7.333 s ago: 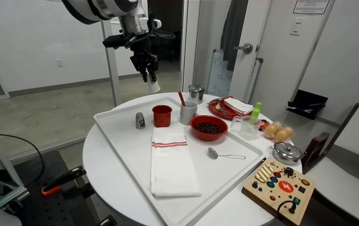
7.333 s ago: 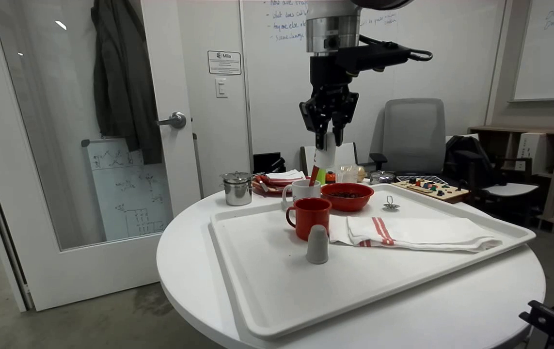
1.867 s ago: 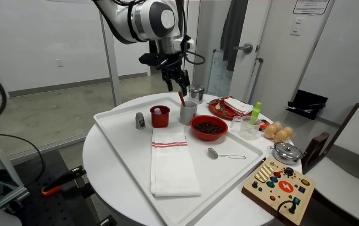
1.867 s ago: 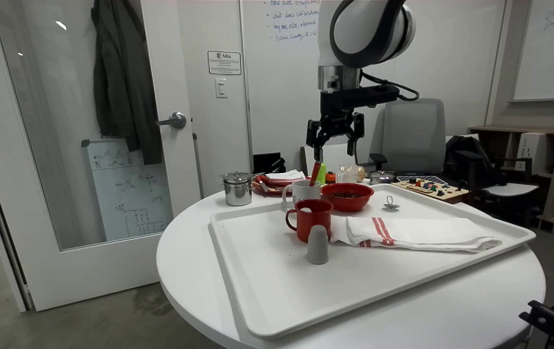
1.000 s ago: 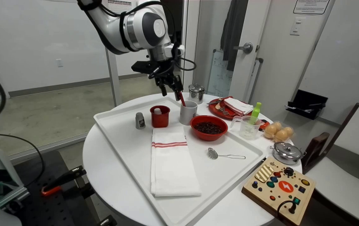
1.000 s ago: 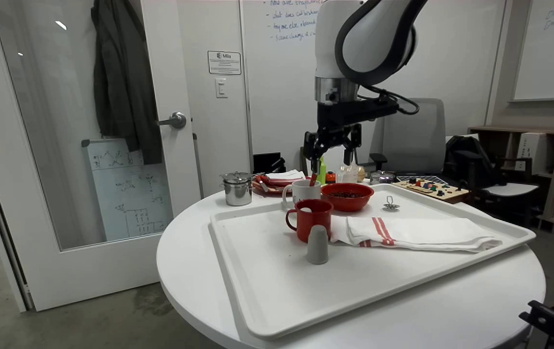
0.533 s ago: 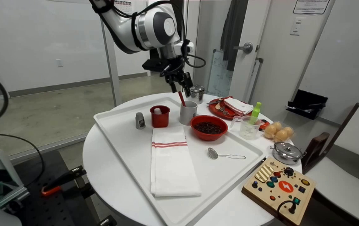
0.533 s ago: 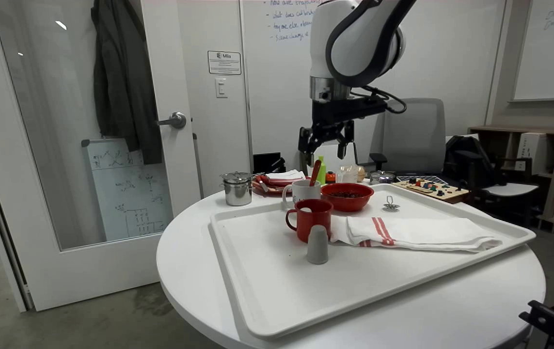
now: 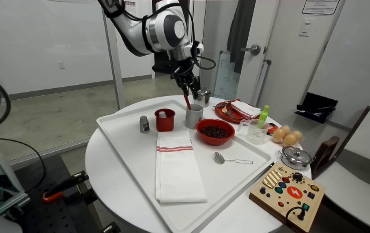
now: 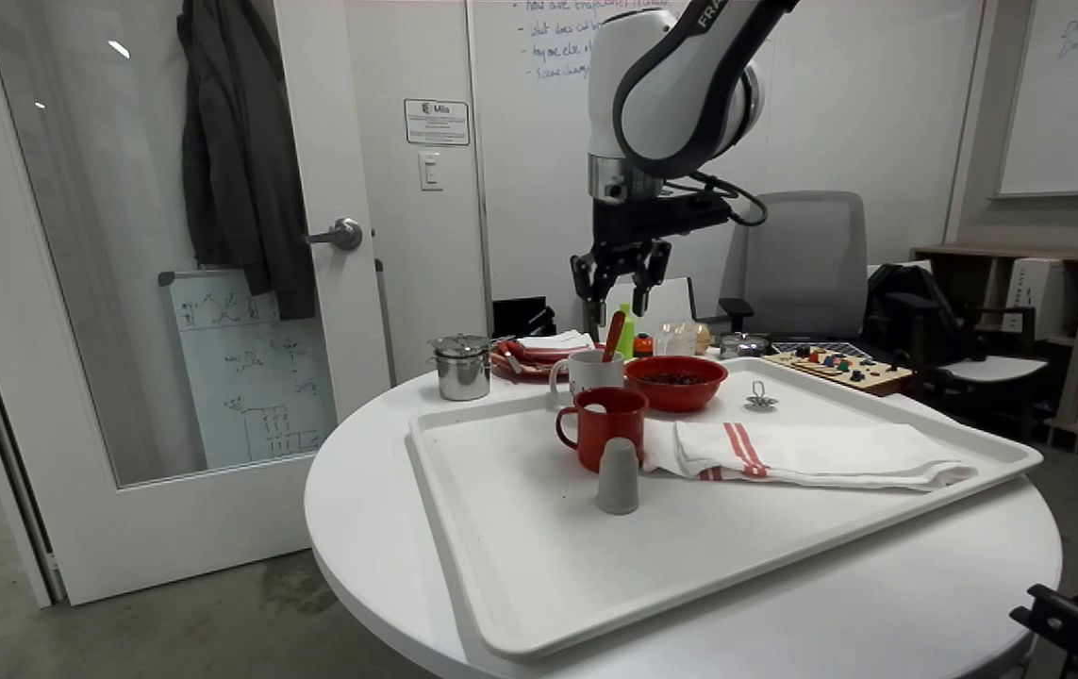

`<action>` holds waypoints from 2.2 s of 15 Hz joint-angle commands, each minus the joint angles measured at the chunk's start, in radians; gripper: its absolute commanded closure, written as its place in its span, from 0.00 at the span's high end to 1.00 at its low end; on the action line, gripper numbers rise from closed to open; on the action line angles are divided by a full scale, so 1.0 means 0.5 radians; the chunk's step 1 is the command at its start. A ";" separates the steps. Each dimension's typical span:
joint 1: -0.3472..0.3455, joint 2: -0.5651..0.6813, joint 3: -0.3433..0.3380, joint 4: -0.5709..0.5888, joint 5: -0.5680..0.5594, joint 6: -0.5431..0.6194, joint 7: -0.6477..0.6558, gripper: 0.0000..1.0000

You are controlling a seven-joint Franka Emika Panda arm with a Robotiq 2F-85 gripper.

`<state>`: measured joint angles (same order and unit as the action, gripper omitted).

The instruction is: Put the salt and pepper shaker in the red mug and use the spoon to mix the contents of the red bowl

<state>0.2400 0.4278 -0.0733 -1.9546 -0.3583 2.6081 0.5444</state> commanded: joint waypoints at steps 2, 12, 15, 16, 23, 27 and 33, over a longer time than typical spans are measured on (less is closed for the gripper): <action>0.015 0.028 0.002 0.063 0.073 -0.059 -0.056 0.26; 0.007 -0.001 0.017 0.034 0.155 -0.065 -0.089 0.68; 0.008 -0.018 0.029 0.018 0.168 -0.066 -0.102 0.89; 0.003 -0.022 0.036 0.010 0.181 -0.066 -0.111 0.95; -0.017 -0.037 0.052 -0.058 0.256 -0.081 -0.125 1.00; -0.011 -0.050 0.024 -0.091 0.231 -0.056 -0.102 0.68; -0.003 -0.065 0.013 -0.108 0.215 -0.014 -0.093 0.22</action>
<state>0.2344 0.4230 -0.0612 -1.9804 -0.2597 2.5846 0.5109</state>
